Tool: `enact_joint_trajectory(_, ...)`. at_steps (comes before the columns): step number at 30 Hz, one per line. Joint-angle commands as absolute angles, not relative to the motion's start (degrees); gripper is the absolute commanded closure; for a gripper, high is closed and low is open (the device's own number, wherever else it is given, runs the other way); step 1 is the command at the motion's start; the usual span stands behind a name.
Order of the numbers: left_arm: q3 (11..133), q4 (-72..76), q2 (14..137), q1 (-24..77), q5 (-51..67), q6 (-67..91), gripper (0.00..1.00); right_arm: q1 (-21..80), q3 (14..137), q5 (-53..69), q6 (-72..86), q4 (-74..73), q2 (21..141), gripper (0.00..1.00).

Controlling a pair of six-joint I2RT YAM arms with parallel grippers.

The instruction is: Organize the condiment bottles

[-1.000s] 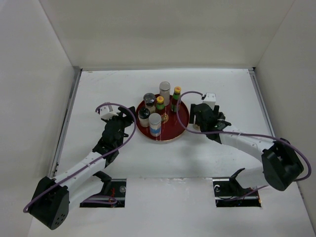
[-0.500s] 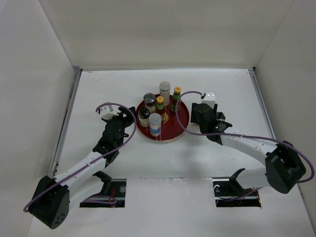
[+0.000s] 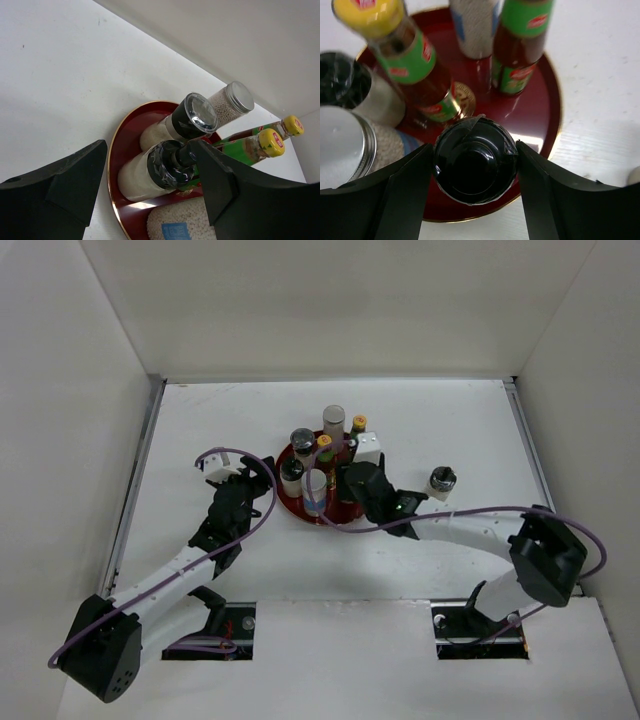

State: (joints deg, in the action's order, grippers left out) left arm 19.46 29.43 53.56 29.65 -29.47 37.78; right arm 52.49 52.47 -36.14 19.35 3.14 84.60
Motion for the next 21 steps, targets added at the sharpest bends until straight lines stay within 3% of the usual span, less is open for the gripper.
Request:
enact_joint_trajectory(1, 18.9, 32.3, 52.7, 29.6, -28.9, 38.1, 0.30, 53.9, 54.7, -35.1, 20.1, 10.5, 87.4, 0.45)
enact_joint_trajectory(4, 19.2, 32.3, 52.7, 29.5, -28.9, 38.1, 0.30, 54.7, 54.8, -34.9, 21.4, 10.7, 89.2, 0.39)
enact_joint_trajectory(8, 19.0, 32.3, 52.6, 29.6, -28.9, 38.1, 0.30, 55.2, 54.2, -35.1, 21.7, 10.5, 88.3, 0.15)
enact_joint_trajectory(11, 19.2, 32.3, 52.9, 29.6, -28.9, 38.1, 0.30, 55.2, 52.9, -35.1, 22.1, 9.6, 84.7, 0.08)
enact_joint_trajectory(21, 18.9, 31.9, 51.8, 29.6, -28.9, 38.1, 0.30, 41.8, 43.5, -40.9, 23.6, 4.0, 66.6, 0.07)
